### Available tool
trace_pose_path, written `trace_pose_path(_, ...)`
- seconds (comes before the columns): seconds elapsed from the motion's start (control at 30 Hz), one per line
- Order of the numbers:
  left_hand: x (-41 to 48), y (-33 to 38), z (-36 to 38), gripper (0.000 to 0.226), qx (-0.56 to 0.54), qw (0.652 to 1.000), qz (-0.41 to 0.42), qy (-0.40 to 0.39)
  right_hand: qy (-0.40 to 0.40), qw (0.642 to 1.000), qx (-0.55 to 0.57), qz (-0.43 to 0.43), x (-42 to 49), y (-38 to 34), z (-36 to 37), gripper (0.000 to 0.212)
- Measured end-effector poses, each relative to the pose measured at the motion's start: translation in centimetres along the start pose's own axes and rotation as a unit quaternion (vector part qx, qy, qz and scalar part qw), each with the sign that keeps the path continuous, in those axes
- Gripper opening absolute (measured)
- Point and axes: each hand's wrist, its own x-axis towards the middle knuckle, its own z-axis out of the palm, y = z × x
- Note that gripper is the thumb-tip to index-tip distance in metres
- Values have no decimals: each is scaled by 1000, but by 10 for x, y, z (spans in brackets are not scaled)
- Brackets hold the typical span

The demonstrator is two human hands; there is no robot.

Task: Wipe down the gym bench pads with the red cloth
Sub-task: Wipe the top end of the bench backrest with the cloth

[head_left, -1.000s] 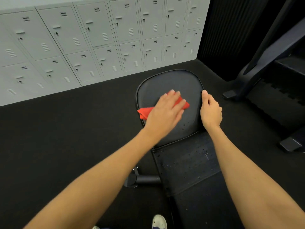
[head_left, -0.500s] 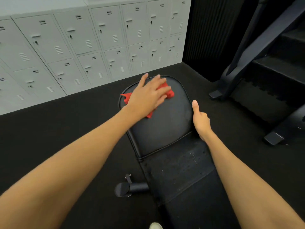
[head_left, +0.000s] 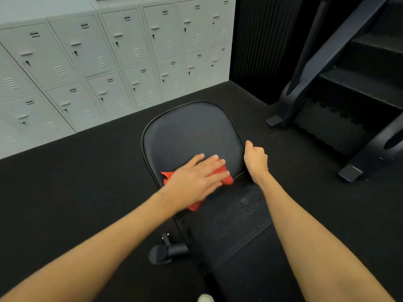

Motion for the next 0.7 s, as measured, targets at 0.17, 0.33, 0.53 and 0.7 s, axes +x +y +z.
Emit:
trace_pose_path(0.17, 57, -52, -15, 29, 11, 991, -120, 64, -59, 997, 49, 23, 10, 4, -14, 39)
trace_pose_path(0.33, 118, -37, 7, 38, 17, 979, -195, 58, -86, 988, 107, 74, 12, 19, -24, 44)
trace_pose_path(0.53, 92, 19, 36, 42, 19, 997, -58, -45, -73, 982, 154, 79, 9, 26, -24, 44)
trace_pose_path(0.7, 51, 12, 23, 32, -13, 999, 18, -26, -85, 978, 172, 82, 11, 21, -24, 45)
